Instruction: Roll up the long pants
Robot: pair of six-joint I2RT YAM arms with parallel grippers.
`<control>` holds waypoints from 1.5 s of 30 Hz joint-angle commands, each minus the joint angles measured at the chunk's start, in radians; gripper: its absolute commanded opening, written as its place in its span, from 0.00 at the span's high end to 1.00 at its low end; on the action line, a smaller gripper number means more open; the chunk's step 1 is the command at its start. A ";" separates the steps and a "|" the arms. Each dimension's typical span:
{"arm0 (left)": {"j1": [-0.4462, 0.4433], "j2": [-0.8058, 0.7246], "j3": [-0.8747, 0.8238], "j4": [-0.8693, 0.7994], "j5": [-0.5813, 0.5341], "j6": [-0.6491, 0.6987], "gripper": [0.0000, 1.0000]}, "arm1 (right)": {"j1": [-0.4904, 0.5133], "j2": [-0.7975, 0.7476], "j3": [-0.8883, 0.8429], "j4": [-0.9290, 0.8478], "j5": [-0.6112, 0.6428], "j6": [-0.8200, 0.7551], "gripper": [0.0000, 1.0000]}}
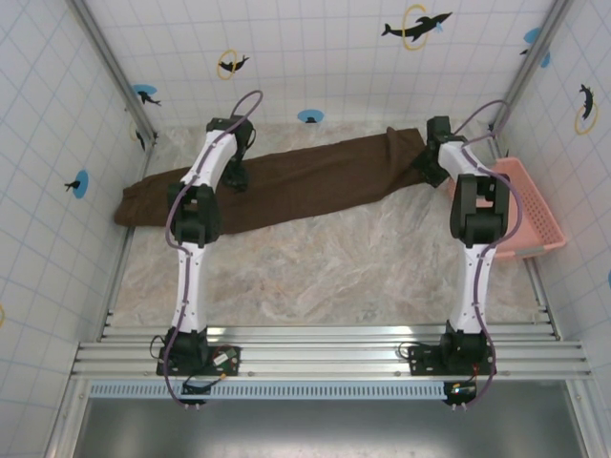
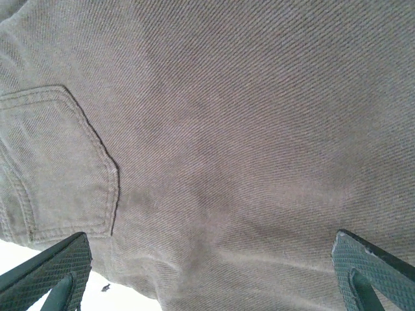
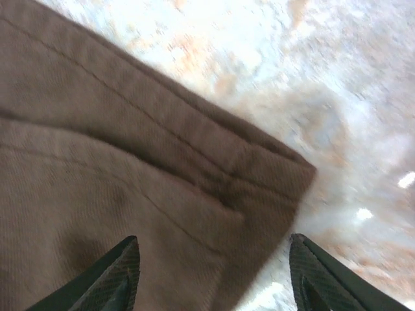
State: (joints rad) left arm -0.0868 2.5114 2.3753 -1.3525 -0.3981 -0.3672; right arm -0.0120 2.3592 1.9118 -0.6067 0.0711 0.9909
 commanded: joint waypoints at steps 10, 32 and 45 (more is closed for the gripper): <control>-0.042 -0.015 0.048 -0.063 0.013 -0.044 0.03 | -0.029 0.148 0.170 -0.038 -0.033 0.031 0.78; -0.178 0.214 0.172 0.264 0.422 -0.496 0.03 | -0.052 0.075 0.590 0.054 -0.198 -0.141 0.97; -0.277 0.321 0.274 0.456 0.641 -0.728 0.03 | -0.072 0.001 0.615 -0.031 -0.356 -0.386 0.97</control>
State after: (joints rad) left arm -0.3157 2.7430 2.6549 -0.9379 0.1028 -1.0088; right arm -0.0669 2.4573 2.5164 -0.6331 -0.2440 0.6674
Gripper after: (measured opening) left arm 0.974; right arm 0.098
